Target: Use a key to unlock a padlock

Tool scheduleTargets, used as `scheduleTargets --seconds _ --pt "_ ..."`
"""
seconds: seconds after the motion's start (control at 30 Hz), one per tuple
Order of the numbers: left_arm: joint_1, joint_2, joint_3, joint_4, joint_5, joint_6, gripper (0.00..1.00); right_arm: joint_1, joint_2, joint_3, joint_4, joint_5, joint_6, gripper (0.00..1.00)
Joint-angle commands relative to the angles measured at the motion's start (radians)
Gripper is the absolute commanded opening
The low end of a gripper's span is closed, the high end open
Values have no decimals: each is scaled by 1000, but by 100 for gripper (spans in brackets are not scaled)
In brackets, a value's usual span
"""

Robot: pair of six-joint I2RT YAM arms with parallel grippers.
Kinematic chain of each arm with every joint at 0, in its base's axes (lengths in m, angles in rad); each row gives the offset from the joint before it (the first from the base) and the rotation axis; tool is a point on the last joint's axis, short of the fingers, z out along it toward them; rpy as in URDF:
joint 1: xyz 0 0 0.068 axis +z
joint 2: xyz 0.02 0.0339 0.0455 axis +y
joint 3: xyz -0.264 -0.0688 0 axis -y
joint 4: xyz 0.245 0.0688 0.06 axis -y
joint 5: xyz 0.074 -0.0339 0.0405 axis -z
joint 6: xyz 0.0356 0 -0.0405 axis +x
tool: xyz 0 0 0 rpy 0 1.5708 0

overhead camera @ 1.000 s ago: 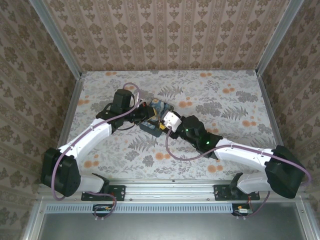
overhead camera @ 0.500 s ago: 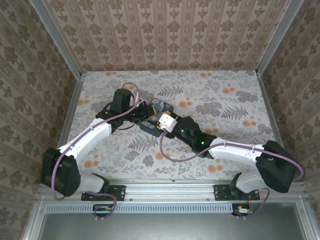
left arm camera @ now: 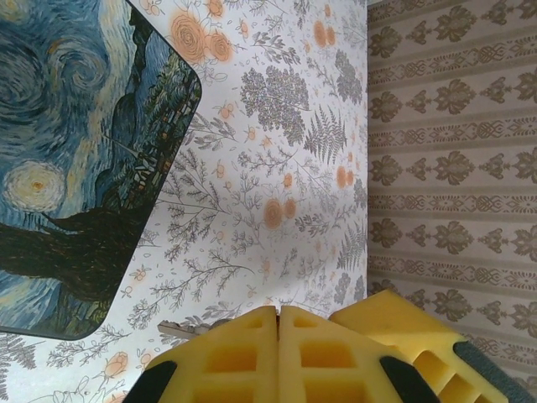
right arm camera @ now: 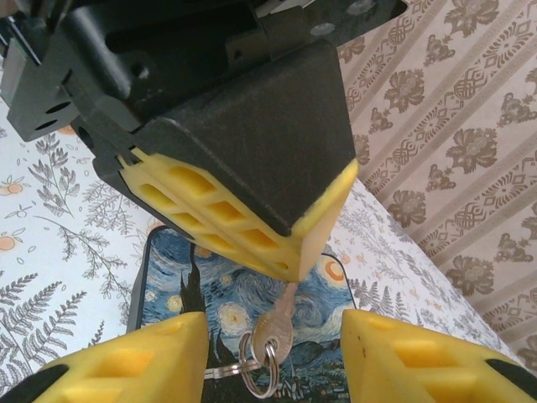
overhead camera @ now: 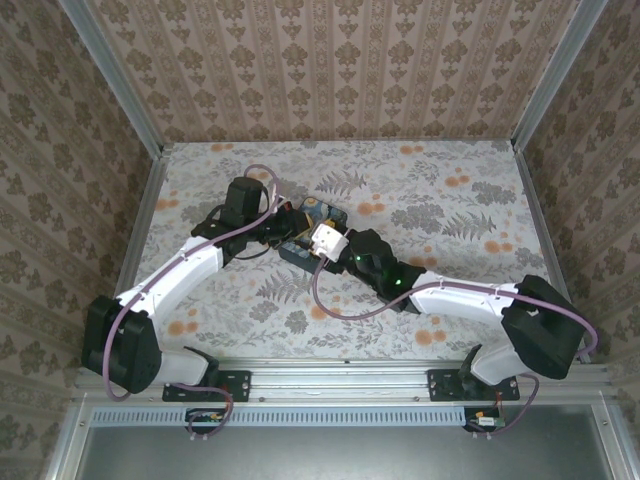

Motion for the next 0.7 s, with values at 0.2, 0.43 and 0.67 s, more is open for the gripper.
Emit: scheduleTargets --seconds 0.2,0.43,0.67 --pt "1 -21 13 20 11 -21 0 7 40 31 20 45 -12 35" --pt "-2 -18 10 31 16 -30 0 4 48 23 57 89 -18 29" --pt "-7 -15 3 41 16 -42 0 4 58 28 64 91 -16 23"
